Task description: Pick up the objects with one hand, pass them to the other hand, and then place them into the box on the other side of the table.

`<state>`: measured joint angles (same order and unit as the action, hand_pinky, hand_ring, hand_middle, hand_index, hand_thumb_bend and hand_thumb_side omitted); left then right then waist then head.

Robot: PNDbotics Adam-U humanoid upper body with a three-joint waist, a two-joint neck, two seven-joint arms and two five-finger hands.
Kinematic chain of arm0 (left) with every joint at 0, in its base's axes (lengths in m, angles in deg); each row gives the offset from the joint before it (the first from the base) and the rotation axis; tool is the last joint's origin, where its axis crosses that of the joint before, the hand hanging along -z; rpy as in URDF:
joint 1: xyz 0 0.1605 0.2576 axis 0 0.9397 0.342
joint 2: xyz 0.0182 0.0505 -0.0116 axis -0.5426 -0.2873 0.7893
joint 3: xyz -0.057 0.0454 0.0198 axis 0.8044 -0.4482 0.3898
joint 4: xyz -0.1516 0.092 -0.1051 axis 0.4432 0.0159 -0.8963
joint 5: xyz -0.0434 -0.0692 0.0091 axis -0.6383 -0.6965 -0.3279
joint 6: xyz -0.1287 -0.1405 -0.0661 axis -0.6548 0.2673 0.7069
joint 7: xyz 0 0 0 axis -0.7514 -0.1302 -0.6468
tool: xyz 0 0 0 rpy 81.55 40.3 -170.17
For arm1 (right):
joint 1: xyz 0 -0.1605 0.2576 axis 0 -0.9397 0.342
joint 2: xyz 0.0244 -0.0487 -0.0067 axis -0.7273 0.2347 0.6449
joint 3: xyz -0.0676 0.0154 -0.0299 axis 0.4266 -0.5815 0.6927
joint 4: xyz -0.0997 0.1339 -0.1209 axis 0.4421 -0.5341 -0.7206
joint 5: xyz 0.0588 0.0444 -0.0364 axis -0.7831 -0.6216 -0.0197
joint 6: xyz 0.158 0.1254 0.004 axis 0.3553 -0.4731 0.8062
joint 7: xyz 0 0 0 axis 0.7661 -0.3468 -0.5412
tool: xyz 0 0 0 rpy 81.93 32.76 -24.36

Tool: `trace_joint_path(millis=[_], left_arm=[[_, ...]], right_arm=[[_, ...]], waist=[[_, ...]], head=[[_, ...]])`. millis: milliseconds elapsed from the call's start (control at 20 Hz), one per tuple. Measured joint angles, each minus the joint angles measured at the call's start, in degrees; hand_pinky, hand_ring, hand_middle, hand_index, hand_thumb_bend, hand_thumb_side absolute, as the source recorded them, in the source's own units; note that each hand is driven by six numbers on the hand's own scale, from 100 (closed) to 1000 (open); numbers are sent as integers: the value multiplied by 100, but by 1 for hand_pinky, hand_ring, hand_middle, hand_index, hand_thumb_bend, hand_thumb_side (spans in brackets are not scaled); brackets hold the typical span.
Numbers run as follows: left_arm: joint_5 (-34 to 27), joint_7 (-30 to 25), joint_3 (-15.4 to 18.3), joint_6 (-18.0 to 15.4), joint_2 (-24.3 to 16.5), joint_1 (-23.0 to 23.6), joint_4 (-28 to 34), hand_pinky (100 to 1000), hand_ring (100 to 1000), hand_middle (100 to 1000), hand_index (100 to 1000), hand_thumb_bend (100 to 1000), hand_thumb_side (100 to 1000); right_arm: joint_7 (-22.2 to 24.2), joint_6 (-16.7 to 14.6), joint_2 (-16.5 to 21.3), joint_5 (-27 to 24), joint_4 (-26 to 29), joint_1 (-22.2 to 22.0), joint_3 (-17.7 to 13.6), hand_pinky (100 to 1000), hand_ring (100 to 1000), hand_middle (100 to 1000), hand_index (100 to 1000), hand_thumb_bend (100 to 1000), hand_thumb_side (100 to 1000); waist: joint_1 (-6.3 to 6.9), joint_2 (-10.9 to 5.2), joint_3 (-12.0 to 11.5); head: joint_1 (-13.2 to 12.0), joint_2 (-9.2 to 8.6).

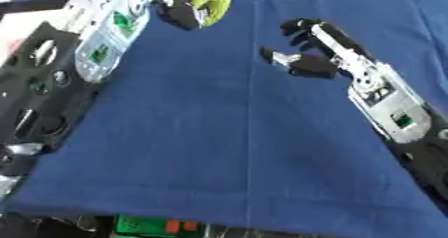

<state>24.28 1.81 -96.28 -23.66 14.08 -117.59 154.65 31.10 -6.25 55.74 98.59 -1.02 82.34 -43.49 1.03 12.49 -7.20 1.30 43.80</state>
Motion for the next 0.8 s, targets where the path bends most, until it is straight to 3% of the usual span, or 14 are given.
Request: trace_joint_path(millis=[800], left_arm=[[-512,45,353,321,-766,207,-29,709,526,364,335,100,215]], right_arm=[[-144,32,110,-55,134,-16,-49,765,782,792,881,482,645]], waist=[[-1,0,-23]], head=[[-45,0]])
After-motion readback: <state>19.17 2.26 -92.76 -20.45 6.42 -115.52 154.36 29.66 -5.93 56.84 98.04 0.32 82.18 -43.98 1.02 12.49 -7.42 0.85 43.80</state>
